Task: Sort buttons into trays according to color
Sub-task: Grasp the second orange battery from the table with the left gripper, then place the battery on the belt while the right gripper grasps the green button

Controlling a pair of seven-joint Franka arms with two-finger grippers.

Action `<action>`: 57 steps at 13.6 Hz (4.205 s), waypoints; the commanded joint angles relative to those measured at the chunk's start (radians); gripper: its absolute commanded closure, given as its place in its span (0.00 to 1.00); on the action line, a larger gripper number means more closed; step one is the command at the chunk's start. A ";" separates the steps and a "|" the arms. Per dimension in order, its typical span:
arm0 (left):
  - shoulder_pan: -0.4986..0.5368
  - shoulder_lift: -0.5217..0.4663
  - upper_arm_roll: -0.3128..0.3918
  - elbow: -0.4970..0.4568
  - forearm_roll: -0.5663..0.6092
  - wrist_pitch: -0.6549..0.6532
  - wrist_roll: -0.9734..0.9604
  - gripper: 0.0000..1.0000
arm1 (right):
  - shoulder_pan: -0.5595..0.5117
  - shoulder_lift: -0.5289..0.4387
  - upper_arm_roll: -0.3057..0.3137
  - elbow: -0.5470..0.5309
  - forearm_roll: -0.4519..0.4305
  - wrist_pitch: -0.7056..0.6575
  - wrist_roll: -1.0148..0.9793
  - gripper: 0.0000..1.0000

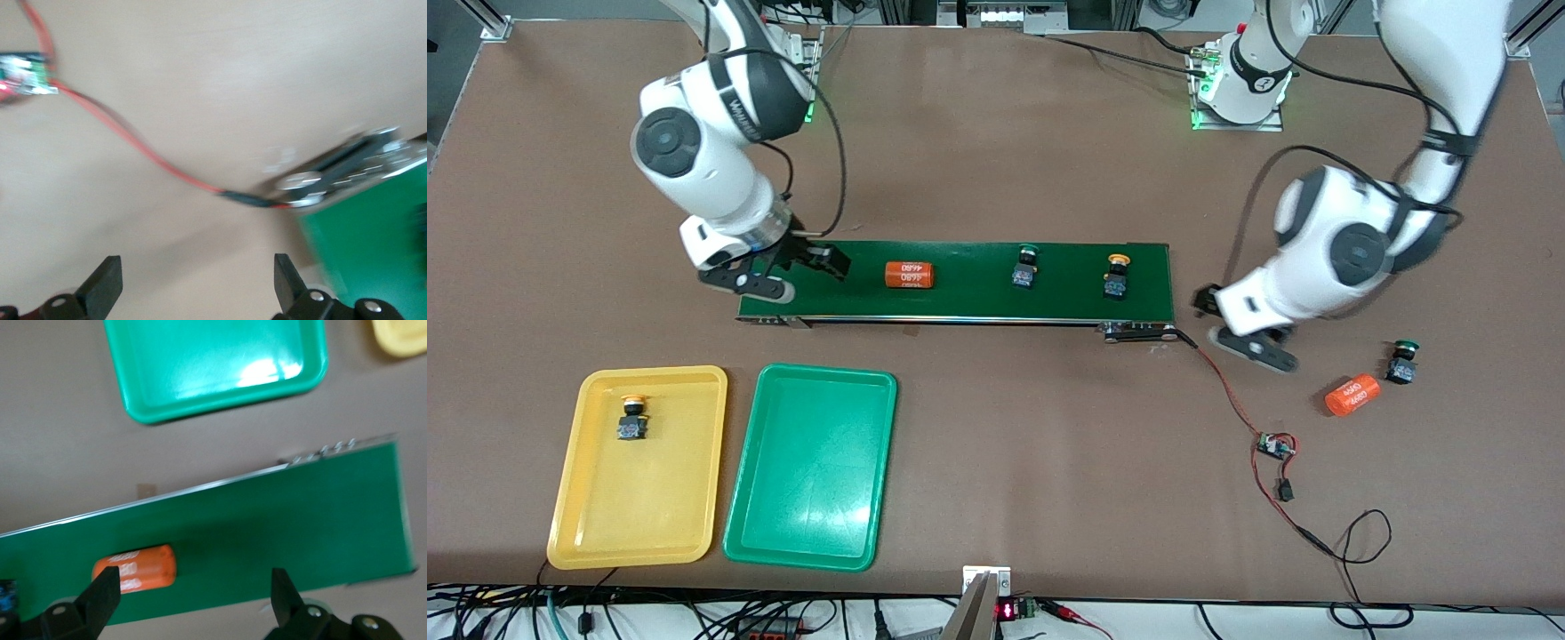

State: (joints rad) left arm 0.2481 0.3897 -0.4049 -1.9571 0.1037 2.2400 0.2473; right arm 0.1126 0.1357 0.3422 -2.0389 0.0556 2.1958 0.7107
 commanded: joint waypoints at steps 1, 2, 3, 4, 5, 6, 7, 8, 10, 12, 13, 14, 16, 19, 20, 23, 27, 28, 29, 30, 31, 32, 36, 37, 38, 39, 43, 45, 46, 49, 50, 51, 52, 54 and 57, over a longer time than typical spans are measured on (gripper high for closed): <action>0.003 0.098 0.086 0.128 0.017 -0.013 0.270 0.00 | 0.007 -0.031 0.073 -0.044 -0.008 0.038 0.113 0.00; 0.023 0.130 0.093 0.162 0.016 -0.010 0.371 0.00 | 0.007 -0.030 0.087 -0.047 -0.016 0.039 0.115 0.00; 0.045 0.165 0.095 0.194 0.016 -0.004 0.457 0.00 | 0.009 -0.027 0.109 -0.049 -0.035 0.042 0.115 0.00; 0.063 0.201 0.101 0.234 0.016 -0.002 0.524 0.00 | 0.010 -0.022 0.136 -0.049 -0.058 0.045 0.115 0.00; 0.074 0.240 0.106 0.283 0.017 0.000 0.606 0.00 | 0.010 -0.007 0.153 -0.049 -0.088 0.048 0.113 0.00; 0.080 0.271 0.112 0.321 0.016 0.001 0.710 0.00 | 0.013 0.001 0.170 -0.047 -0.118 0.048 0.101 0.00; 0.080 0.296 0.121 0.357 0.016 0.016 0.809 0.00 | 0.016 0.011 0.175 -0.047 -0.144 0.048 0.081 0.00; 0.083 0.307 0.127 0.366 0.014 0.047 0.879 0.00 | 0.019 0.021 0.175 -0.047 -0.155 0.048 0.043 0.00; 0.115 0.319 0.129 0.365 0.017 0.072 0.923 0.00 | 0.021 0.030 0.175 -0.047 -0.155 0.048 0.003 0.00; 0.152 0.330 0.129 0.362 0.017 0.072 0.966 0.00 | 0.022 0.033 0.175 -0.044 -0.152 0.050 0.013 0.00; 0.166 0.340 0.129 0.363 0.017 0.072 0.996 0.00 | 0.022 0.044 0.175 -0.041 -0.152 0.050 0.013 0.00; 0.172 0.350 0.129 0.362 0.019 0.072 1.009 0.00 | 0.024 0.051 0.175 -0.038 -0.152 0.051 0.012 0.00; 0.178 0.357 0.129 0.354 0.019 0.075 1.014 0.00 | 0.036 0.068 0.175 -0.032 -0.151 0.061 0.013 0.00; 0.197 0.394 0.129 0.343 0.019 0.090 1.014 0.00 | 0.039 0.111 0.175 -0.021 -0.154 0.077 0.013 0.00; 0.207 0.397 0.129 0.328 0.019 0.096 1.015 0.00 | 0.051 0.125 0.175 -0.018 -0.155 0.097 0.013 0.00; 0.209 0.387 0.129 0.303 0.019 0.110 1.044 0.69 | 0.096 0.183 0.172 0.031 -0.157 0.099 0.012 0.00; 0.194 0.302 0.115 0.253 0.019 0.095 1.035 1.00 | 0.110 0.249 0.170 0.066 -0.227 0.093 0.122 0.00; 0.180 0.260 0.101 0.210 0.016 0.089 1.028 1.00 | 0.113 0.261 0.170 0.078 -0.227 0.093 0.133 0.00; 0.166 0.217 0.086 0.169 0.016 0.078 1.021 1.00 | 0.114 0.269 0.170 0.085 -0.226 0.093 0.142 0.00; 0.145 0.175 0.065 0.132 0.016 0.063 1.024 1.00 | 0.114 0.278 0.170 0.097 -0.223 0.094 0.159 0.00; 0.117 0.131 0.040 0.097 0.016 0.043 1.029 1.00 | 0.114 0.289 0.170 0.108 -0.220 0.094 0.188 0.00; 0.093 0.094 0.016 0.072 0.017 0.030 1.032 1.00 | 0.114 0.295 0.170 0.121 -0.218 0.094 0.217 0.00; 0.005 -0.008 -0.144 -0.020 0.016 -0.042 1.035 1.00 | 0.119 0.326 0.169 0.152 -0.197 0.090 0.384 0.00; 0.002 -0.009 -0.188 -0.022 0.016 -0.060 1.035 1.00 | 0.125 0.326 0.169 0.152 -0.198 0.090 0.385 0.00; 0.000 -0.009 -0.208 -0.028 0.017 -0.063 1.037 1.00 | 0.128 0.326 0.169 0.152 -0.200 0.090 0.385 0.00; 0.000 -0.009 -0.227 -0.046 0.017 -0.062 1.037 1.00 | 0.130 0.328 0.169 0.152 -0.200 0.090 0.385 0.00; -0.058 0.009 -0.247 -0.089 0.019 0.002 1.026 1.00 | 0.145 0.347 0.169 0.154 -0.284 0.093 0.386 0.00; -0.059 0.014 -0.247 -0.140 0.019 0.070 1.020 1.00 | 0.145 0.361 0.169 0.152 -0.306 0.096 0.348 0.00; -0.073 0.014 -0.247 -0.151 0.019 0.081 1.011 1.00 | 0.145 0.366 0.167 0.152 -0.321 0.096 0.298 0.00; -0.107 0.026 -0.247 -0.152 0.019 0.085 0.951 0.89 | 0.145 0.370 0.167 0.151 -0.321 0.096 0.276 0.00; -0.108 0.026 -0.247 -0.154 0.019 0.087 0.923 0.70 | 0.144 0.370 0.167 0.151 -0.321 0.096 0.276 0.00; -0.108 0.023 -0.247 -0.154 0.022 0.087 0.917 0.32 | 0.145 0.374 0.167 0.151 -0.321 0.096 0.276 0.00; -0.110 0.014 -0.249 -0.154 0.030 0.086 0.911 0.00 | 0.144 0.375 0.167 0.151 -0.321 0.096 0.276 0.00; -0.108 -0.014 -0.249 -0.154 0.034 0.079 0.912 0.00 | 0.144 0.384 0.164 0.151 -0.321 0.096 0.274 0.00; -0.017 -0.074 -0.230 -0.111 0.030 0.078 1.095 0.00 | 0.145 0.404 0.149 0.149 -0.322 0.097 0.269 0.00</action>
State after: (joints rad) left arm 0.1519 0.3799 -0.6429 -2.0865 0.1229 2.3271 1.2180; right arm 0.2512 0.5178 0.4986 -1.9094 -0.2504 2.3030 0.9933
